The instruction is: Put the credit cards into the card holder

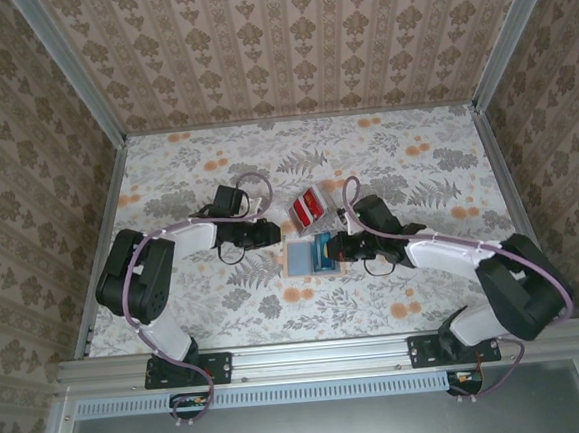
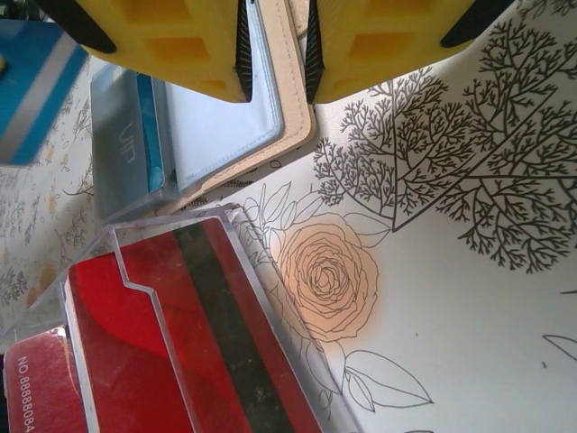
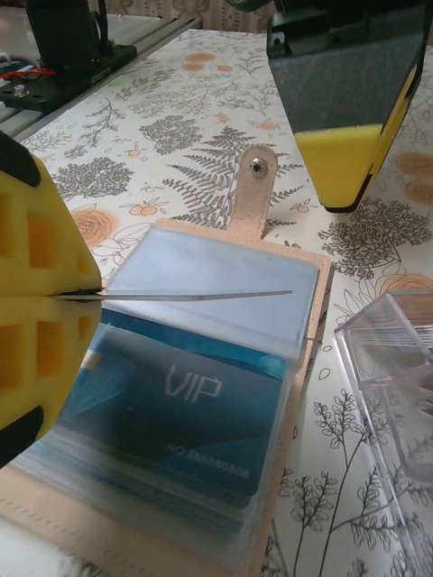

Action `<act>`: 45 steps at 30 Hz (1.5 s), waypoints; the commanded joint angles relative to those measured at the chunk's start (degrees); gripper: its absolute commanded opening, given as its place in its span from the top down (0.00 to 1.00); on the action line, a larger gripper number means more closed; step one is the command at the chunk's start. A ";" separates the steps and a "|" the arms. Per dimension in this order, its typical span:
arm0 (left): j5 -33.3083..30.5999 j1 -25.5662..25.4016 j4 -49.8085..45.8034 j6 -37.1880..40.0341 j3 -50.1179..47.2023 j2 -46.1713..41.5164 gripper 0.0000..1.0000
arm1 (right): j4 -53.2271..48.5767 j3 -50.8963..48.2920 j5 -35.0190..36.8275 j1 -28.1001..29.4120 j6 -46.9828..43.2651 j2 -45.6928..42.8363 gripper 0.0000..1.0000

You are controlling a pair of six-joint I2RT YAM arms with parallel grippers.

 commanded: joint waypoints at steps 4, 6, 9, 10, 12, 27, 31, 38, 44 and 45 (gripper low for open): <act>1.11 -2.17 1.09 -0.50 -1.75 -0.10 0.75 | 7.79 1.61 -6.43 -0.28 5.30 7.61 0.93; 1.12 -2.36 1.25 -0.71 -1.94 0.18 0.75 | 8.29 1.85 -6.47 -0.37 6.23 8.92 0.94; 1.12 -2.86 2.31 -1.27 -2.92 0.52 0.75 | 10.13 1.64 -7.70 -1.10 8.00 10.30 0.94; 1.08 -2.96 2.65 -1.26 -3.21 0.83 0.76 | 10.94 1.36 -8.21 -1.52 8.67 10.71 0.94; 0.62 -3.09 3.21 -1.68 -3.81 1.14 0.76 | 10.89 1.04 -8.17 -2.17 9.31 11.07 0.94; 1.03 -3.66 5.90 -3.18 -6.36 1.65 0.77 | 12.10 -0.76 -10.00 -2.92 12.15 12.80 0.93; 0.96 -3.92 6.46 -3.74 -7.00 1.46 0.77 | 10.77 -0.49 -10.06 -2.81 11.94 13.14 0.92; 1.12 -4.19 7.85 -4.34 -7.86 2.66 0.78 | 6.19 1.70 -9.11 -2.48 9.98 13.69 0.92; 0.78 -4.50 8.01 -4.52 -7.95 2.49 0.78 | 2.08 3.28 -7.41 -1.86 8.40 13.52 0.92; 0.77 -4.50 7.97 -4.58 -7.99 2.54 0.78 | 1.68 3.53 -7.22 -1.80 8.40 13.48 0.92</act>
